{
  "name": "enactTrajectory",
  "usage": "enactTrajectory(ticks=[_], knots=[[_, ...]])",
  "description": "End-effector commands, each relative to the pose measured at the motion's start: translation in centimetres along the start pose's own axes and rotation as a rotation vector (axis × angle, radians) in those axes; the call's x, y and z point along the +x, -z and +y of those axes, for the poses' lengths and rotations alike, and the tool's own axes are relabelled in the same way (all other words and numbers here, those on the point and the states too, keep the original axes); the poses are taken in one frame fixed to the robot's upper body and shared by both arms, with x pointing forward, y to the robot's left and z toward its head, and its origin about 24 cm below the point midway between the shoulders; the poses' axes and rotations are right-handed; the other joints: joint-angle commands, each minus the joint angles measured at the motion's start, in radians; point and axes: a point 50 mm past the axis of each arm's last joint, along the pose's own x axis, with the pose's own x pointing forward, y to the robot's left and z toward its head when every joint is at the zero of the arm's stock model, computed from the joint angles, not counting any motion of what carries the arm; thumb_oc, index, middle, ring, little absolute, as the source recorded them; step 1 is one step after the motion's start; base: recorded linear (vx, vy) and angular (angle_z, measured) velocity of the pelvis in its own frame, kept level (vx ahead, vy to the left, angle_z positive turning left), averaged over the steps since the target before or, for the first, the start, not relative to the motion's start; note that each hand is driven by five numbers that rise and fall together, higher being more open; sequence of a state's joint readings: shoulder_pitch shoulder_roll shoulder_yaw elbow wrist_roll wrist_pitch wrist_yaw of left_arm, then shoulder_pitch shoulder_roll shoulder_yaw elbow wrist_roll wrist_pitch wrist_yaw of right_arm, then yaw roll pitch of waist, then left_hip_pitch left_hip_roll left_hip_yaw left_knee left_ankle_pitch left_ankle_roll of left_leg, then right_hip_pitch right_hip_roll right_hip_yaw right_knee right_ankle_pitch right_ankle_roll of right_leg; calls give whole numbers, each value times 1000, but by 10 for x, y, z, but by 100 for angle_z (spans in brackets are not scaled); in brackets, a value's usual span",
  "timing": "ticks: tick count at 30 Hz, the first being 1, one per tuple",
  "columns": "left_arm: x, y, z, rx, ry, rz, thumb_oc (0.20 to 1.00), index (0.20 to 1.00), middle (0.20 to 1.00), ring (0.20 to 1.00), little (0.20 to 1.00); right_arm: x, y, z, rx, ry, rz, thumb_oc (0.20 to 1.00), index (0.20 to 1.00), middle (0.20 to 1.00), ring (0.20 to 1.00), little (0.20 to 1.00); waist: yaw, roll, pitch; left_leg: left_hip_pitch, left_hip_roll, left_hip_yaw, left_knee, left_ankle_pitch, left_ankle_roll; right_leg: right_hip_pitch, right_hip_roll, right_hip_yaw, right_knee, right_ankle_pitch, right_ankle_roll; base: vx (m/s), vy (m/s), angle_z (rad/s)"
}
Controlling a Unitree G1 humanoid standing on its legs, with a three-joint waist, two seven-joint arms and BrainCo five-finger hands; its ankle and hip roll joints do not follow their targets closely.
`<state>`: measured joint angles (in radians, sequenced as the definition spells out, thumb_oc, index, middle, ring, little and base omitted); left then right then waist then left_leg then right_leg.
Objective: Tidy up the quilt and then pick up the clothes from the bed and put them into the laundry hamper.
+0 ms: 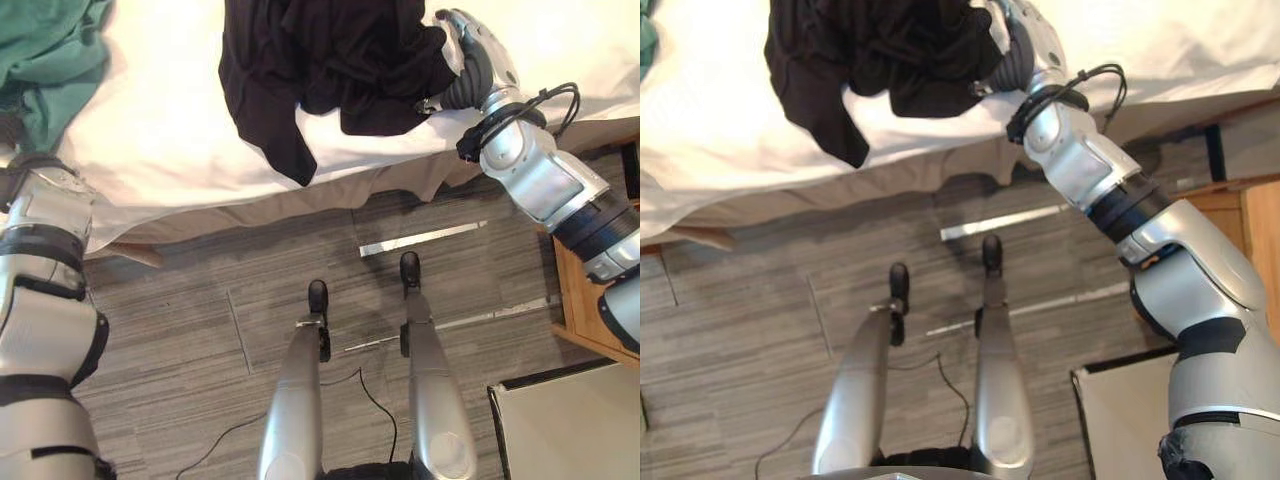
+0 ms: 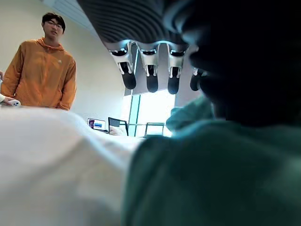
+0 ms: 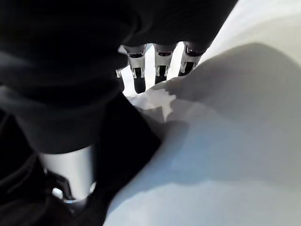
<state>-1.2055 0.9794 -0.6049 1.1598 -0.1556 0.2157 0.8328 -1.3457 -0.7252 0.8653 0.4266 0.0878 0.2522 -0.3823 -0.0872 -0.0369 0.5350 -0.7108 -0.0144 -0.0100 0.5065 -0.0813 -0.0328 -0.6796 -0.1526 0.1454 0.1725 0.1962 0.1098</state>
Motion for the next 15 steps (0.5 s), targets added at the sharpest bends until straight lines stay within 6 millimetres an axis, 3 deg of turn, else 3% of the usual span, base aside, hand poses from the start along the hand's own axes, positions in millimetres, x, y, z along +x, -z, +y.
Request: enactTrajectory(ticks=[1,10,15], knots=[[16,-29,24,-75,-109,-78,1000,1000,1000,1000,1000,4,-8,-18,-27,34,-55,1000,1000,1000,1000,1000,-11,28,-15,50,58,-19,-227,121,-11,-14,18,23,97,-59,9,19,48,-4],[11,-48,30,-189,-190,-118,1000,1000,1000,1000,1000,-16,8,-14,-1,-32,-34,1000,1000,1000,1000,1000,-46,40,-15,7,57,1,-233,128,-10,-73,33,31,119,-66,4,40,25,-4],[13,-36,24,-281,-101,59,1000,1000,1000,1000,1000,-30,24,-6,11,-65,-8,1000,1000,1000,1000,1000,-69,54,-15,-2,50,9,-223,125,-8,-88,38,39,131,-75,0,52,42,-6]])
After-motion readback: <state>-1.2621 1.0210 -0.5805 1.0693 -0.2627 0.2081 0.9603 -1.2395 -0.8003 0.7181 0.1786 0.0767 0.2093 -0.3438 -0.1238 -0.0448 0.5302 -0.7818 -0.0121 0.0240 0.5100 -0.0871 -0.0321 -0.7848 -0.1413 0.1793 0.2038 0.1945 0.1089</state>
